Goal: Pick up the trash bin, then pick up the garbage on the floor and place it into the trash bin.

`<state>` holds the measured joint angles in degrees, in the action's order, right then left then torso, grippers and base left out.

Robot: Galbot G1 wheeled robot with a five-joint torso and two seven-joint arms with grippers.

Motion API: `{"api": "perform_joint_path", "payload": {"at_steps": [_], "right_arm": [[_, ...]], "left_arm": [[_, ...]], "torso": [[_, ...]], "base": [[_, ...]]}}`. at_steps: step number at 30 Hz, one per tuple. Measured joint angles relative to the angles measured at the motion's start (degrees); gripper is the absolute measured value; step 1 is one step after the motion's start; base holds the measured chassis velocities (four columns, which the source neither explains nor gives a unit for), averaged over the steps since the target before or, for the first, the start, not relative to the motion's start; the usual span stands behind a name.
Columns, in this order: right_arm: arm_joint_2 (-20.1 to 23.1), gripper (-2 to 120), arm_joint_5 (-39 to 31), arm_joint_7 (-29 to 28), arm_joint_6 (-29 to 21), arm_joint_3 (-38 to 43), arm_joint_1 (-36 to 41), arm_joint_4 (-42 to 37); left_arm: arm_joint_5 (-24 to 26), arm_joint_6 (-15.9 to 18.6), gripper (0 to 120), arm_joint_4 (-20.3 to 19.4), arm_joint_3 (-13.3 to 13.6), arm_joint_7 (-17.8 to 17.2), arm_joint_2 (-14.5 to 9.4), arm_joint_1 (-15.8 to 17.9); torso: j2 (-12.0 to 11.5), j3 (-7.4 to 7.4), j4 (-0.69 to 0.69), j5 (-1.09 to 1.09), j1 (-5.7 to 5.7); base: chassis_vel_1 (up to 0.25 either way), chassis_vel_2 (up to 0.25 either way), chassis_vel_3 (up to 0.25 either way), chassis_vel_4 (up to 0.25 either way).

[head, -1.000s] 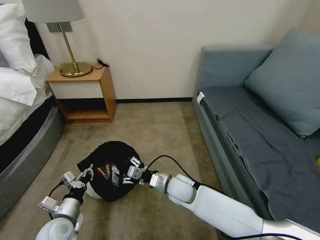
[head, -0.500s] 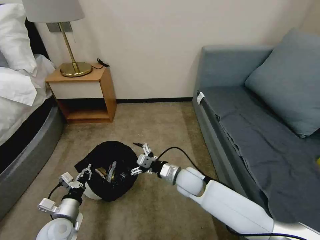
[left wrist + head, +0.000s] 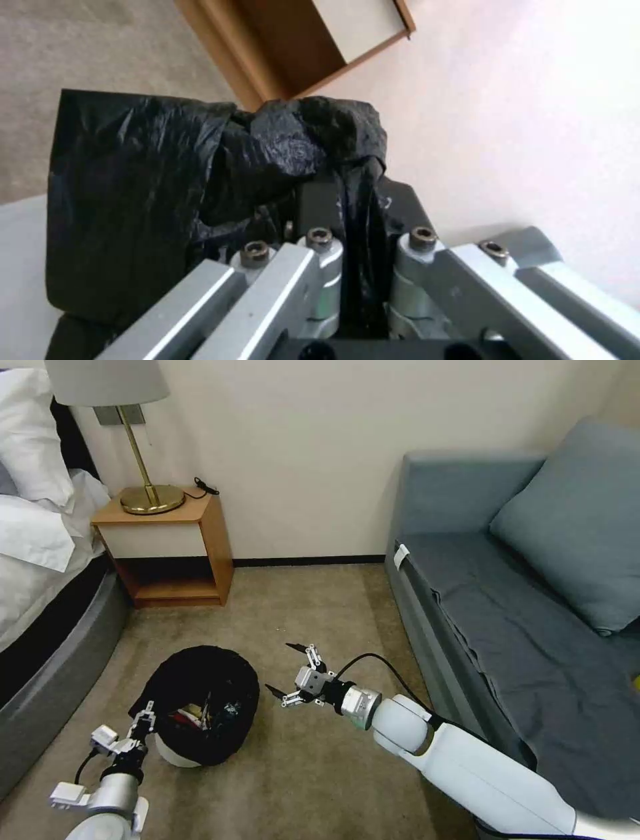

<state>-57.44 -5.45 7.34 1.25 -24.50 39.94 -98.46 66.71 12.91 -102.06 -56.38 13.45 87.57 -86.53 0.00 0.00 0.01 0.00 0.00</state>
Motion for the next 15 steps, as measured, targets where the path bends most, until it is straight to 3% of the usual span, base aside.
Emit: {"api": "perform_joint_path", "payload": {"at_steps": [11, 15], "right_arm": [[1.18, 100, 0.12, -0.02, -0.12, 0.74, 0.86, -1.20], [2.56, 100, 0.20, 0.04, -0.13, 1.46, 1.90, -2.36]], "left_arm": [[0.96, 0.16, 4, -0.18, -1.84, -1.76, -0.13, -1.02], [-1.03, 0.67, 21, -2.47, -2.18, -1.68, -0.19, -2.02]], "torso": [[0.00, 0.00, -0.01, -0.01, 0.00], [0.00, 0.01, -0.02, -0.02, 0.00]], "base": [[0.000, 0.000, 0.000, 0.000], [0.000, 0.000, 0.000, 0.000]]}}
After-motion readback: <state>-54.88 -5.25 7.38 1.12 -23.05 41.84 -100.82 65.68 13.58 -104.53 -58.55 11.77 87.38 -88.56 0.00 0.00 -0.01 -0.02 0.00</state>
